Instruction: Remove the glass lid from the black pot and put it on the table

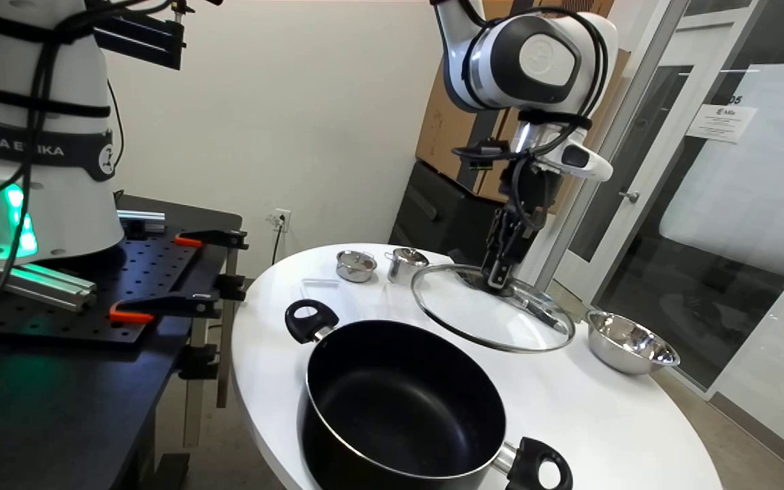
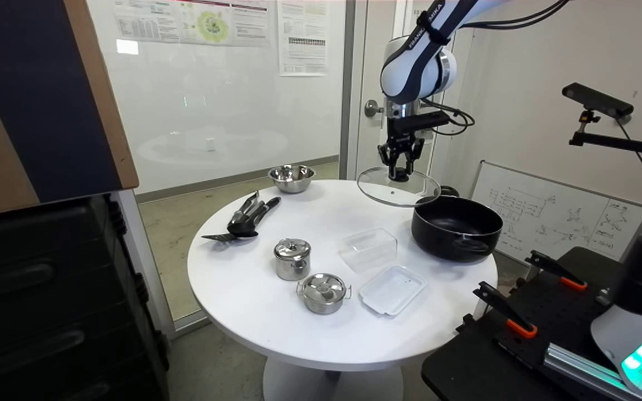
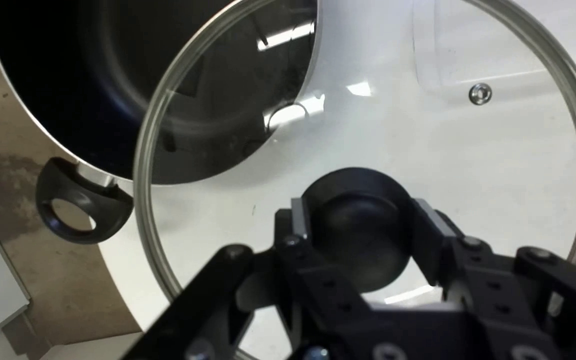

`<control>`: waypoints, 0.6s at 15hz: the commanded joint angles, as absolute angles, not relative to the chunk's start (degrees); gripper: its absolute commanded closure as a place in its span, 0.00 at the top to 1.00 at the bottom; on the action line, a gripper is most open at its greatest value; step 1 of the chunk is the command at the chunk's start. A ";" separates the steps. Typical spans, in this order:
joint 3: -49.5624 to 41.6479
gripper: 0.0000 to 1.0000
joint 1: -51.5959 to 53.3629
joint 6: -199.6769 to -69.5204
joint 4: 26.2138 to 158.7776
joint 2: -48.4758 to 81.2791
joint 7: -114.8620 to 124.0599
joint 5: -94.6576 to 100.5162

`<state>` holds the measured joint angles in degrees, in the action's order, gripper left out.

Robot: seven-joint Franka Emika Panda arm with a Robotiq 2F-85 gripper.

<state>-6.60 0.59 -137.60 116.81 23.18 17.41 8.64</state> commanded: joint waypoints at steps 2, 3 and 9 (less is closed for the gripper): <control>-6.12 0.25 1.51 -133.85 110.15 28.41 19.35 6.17; -6.03 0.25 1.66 -133.35 109.13 29.17 19.56 5.74; -5.40 0.25 2.71 -131.59 101.56 33.73 21.26 3.33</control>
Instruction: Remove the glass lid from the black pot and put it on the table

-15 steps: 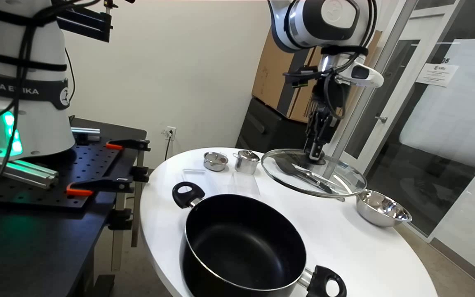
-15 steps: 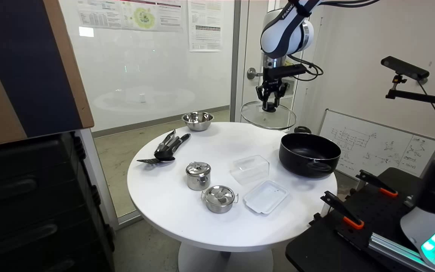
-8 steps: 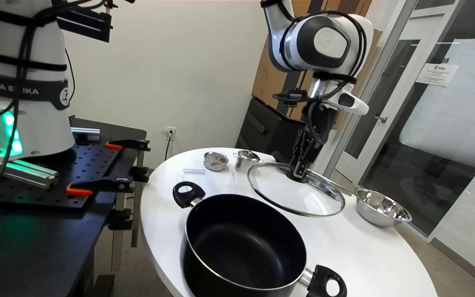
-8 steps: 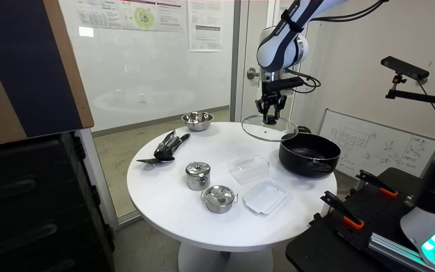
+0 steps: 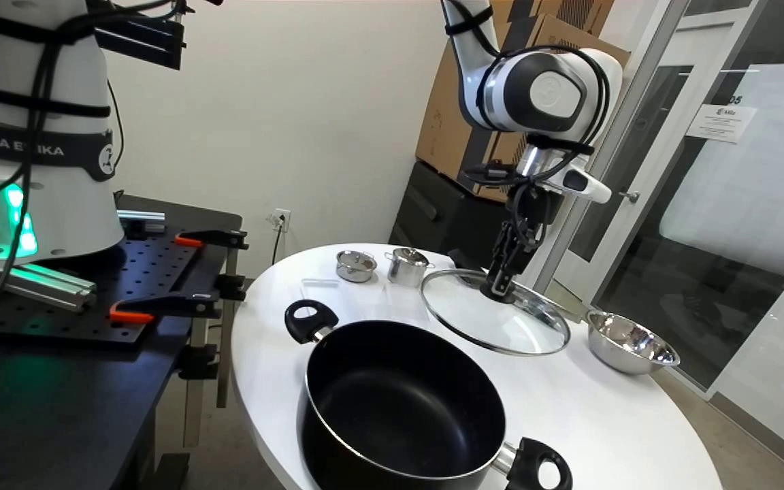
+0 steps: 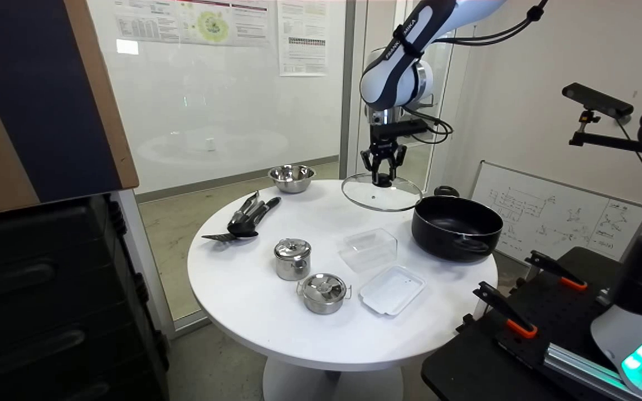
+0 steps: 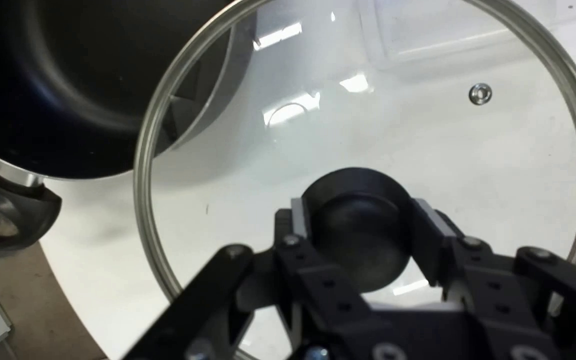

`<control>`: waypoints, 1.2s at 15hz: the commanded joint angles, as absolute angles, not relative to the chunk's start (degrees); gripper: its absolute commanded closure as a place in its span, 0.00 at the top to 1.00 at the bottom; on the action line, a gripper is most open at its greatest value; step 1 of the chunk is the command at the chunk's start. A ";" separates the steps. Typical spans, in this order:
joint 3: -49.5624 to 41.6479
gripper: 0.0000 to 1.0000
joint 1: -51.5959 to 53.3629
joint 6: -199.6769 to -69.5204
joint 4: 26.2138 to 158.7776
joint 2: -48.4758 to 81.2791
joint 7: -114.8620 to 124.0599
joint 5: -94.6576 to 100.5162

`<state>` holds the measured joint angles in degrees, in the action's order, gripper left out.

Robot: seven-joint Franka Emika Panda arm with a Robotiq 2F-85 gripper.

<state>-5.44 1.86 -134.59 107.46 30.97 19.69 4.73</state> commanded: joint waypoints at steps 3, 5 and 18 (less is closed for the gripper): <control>-5.67 0.25 3.68 -131.48 96.60 37.96 23.38 3.02; -6.03 0.25 4.29 -131.60 92.99 41.24 25.19 2.86; -8.36 0.25 4.61 -127.33 77.94 56.29 31.30 2.21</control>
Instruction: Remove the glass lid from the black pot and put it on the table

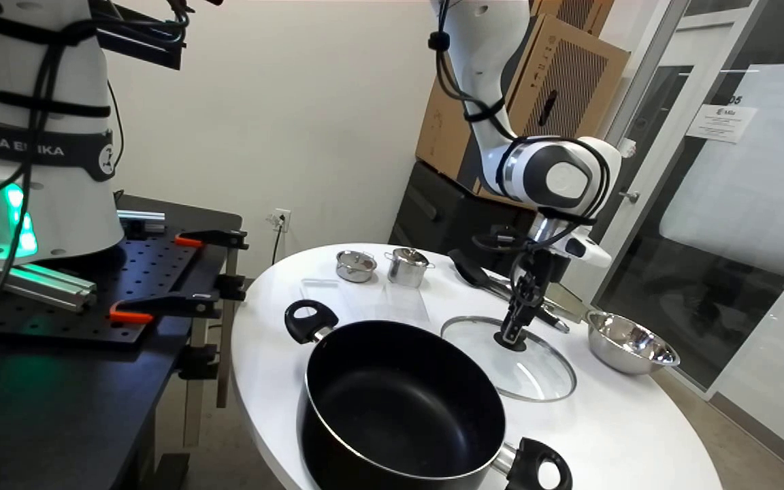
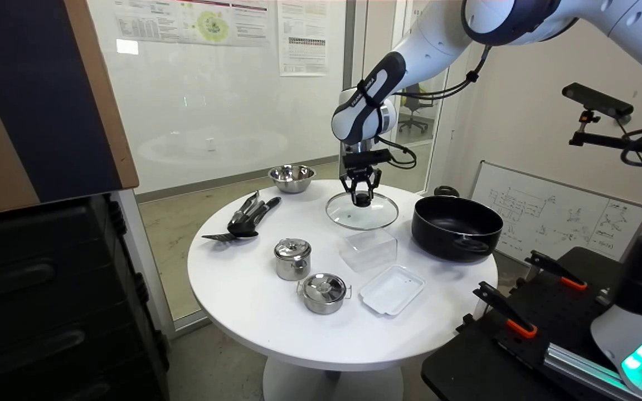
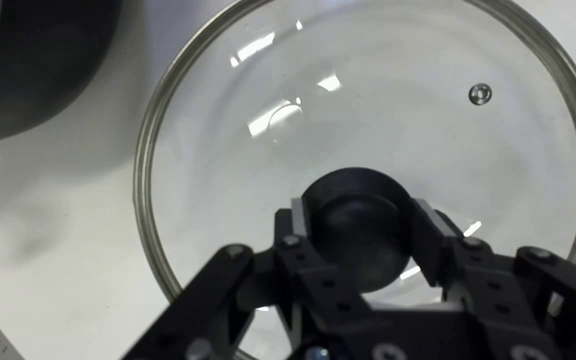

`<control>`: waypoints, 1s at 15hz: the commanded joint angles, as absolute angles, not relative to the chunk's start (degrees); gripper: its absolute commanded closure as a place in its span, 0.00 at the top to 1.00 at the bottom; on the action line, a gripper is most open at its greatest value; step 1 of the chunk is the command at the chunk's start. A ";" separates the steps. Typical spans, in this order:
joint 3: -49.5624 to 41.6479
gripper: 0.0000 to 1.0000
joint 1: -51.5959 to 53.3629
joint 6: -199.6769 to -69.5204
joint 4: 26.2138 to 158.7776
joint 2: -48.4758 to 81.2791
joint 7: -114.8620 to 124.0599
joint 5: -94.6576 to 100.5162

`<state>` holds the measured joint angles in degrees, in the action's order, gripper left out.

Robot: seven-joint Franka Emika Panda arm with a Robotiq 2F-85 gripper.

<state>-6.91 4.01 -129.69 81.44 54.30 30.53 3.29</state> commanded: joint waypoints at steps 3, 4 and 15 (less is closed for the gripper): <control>-8.57 0.25 4.12 -127.95 77.90 57.26 30.93 1.82; -8.76 0.25 4.18 -128.13 77.95 57.49 31.08 1.83; -9.08 0.96 4.18 -128.08 79.02 57.34 30.98 1.32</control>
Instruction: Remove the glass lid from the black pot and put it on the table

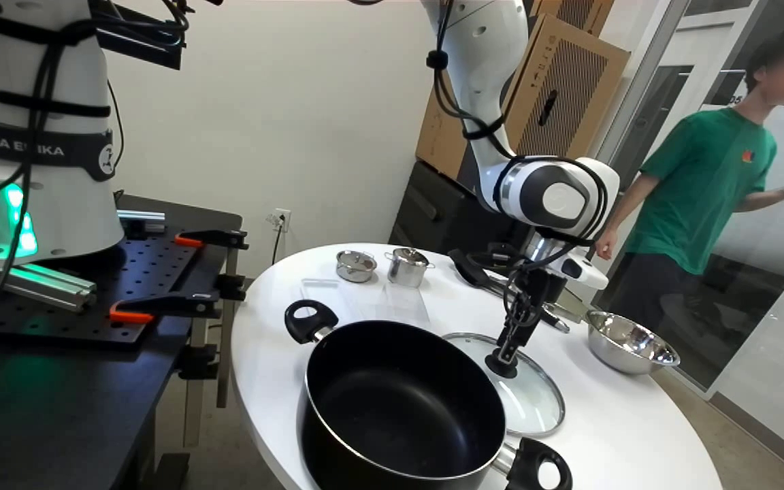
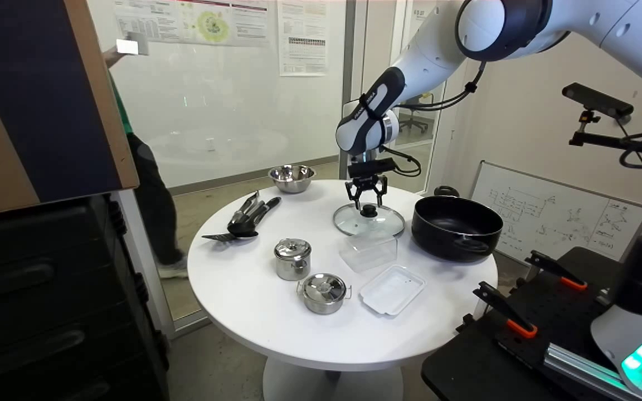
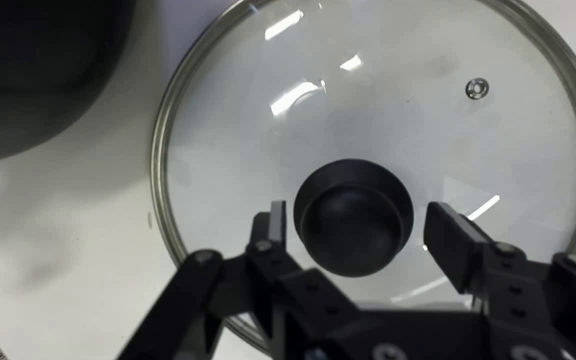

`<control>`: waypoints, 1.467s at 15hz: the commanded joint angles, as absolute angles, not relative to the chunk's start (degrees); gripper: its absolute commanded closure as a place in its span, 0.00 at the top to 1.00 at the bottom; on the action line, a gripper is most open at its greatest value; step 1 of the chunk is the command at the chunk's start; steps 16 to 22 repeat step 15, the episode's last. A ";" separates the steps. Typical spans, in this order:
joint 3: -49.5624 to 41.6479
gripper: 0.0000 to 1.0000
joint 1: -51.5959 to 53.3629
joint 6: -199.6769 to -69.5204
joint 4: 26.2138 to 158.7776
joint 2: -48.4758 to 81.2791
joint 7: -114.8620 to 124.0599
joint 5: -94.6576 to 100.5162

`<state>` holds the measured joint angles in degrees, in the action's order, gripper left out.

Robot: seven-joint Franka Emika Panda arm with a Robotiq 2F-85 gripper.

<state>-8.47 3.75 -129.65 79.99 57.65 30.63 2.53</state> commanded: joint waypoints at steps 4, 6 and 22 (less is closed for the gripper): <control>-8.41 1.00 3.70 -128.71 81.92 53.37 29.69 0.74; -7.92 1.00 3.58 -129.85 84.68 49.70 28.49 0.43; -6.16 1.00 4.85 -135.36 94.61 37.69 23.26 1.70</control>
